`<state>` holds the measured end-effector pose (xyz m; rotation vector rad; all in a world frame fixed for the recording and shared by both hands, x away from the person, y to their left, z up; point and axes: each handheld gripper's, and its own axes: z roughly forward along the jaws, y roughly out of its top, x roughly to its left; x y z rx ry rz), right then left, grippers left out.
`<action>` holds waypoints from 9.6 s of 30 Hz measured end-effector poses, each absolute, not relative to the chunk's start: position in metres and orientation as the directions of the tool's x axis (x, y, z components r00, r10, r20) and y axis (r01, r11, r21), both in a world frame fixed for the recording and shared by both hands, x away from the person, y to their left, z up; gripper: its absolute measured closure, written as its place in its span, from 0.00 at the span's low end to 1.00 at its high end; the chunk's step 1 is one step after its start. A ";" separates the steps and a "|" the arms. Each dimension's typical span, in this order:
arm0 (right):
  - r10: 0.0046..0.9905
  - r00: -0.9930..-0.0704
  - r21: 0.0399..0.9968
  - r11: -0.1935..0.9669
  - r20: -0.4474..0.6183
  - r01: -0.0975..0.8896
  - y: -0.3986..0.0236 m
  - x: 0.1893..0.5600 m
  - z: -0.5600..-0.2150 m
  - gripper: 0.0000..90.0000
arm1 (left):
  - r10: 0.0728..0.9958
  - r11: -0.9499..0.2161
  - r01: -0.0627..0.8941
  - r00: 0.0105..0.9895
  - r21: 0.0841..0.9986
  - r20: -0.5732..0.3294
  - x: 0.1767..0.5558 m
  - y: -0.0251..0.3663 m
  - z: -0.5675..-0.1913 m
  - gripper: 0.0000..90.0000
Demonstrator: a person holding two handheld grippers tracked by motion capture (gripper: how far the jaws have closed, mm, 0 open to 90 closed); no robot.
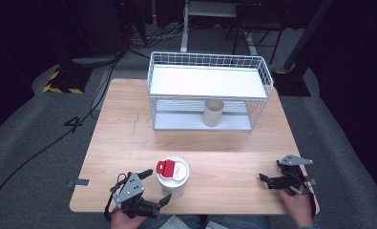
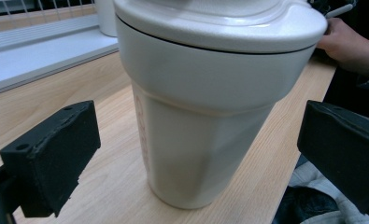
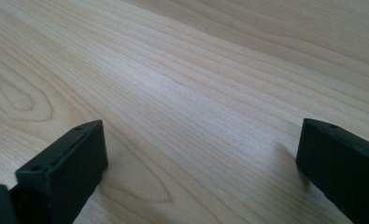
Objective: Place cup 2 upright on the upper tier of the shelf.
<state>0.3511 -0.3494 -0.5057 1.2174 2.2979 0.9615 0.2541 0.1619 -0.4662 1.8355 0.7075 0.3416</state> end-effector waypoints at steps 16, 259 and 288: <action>0.834 -0.551 0.714 0.391 -0.008 0.582 -0.349 0.350 -0.506 0.02 | 0.565 -0.259 0.296 0.819 0.919 -0.105 0.274 0.138 -0.475 0.00; 0.838 -0.545 0.716 0.385 -0.007 0.583 -0.346 0.351 -0.506 0.03 | 0.835 -0.056 0.294 0.538 0.954 -0.117 0.552 0.028 -0.273 0.11; 0.838 -0.545 0.716 0.385 -0.007 0.583 -0.346 0.351 -0.506 0.03 | 0.825 -0.098 0.271 0.561 0.958 -0.074 0.557 0.020 -0.288 0.11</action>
